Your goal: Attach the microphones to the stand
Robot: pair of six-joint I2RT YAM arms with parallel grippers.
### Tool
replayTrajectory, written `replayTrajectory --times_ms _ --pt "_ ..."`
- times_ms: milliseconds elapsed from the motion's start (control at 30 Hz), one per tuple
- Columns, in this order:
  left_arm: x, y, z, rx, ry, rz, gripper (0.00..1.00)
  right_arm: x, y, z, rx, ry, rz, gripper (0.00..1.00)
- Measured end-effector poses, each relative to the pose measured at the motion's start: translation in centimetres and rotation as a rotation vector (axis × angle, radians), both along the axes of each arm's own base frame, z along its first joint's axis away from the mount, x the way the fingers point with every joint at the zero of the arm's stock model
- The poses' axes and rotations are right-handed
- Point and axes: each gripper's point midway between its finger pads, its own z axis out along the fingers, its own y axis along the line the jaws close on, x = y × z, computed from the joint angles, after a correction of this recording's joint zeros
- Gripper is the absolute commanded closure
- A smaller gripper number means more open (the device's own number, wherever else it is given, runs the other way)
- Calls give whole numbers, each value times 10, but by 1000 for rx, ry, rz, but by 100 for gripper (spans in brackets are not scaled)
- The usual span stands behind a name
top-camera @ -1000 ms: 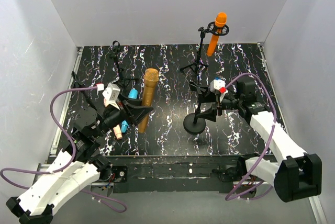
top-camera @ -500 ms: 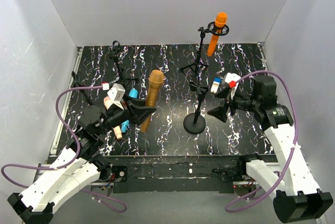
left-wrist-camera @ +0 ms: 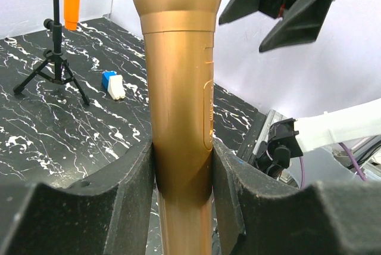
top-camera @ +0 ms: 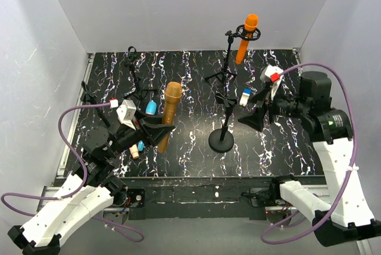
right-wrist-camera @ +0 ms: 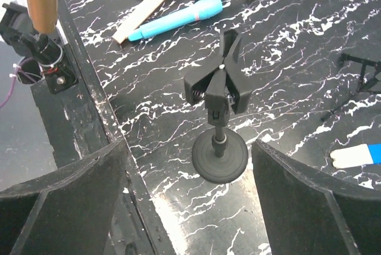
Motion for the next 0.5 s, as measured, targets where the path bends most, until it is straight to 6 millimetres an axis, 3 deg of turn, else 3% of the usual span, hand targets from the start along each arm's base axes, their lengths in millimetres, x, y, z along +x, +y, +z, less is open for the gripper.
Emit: replayTrajectory --times_ms 200,500 --pt "4 -3 -6 14 22 0 100 21 12 24 -41 50 -55 8" --pt "5 -3 -12 28 47 4 100 31 33 -7 -185 147 -78 7"
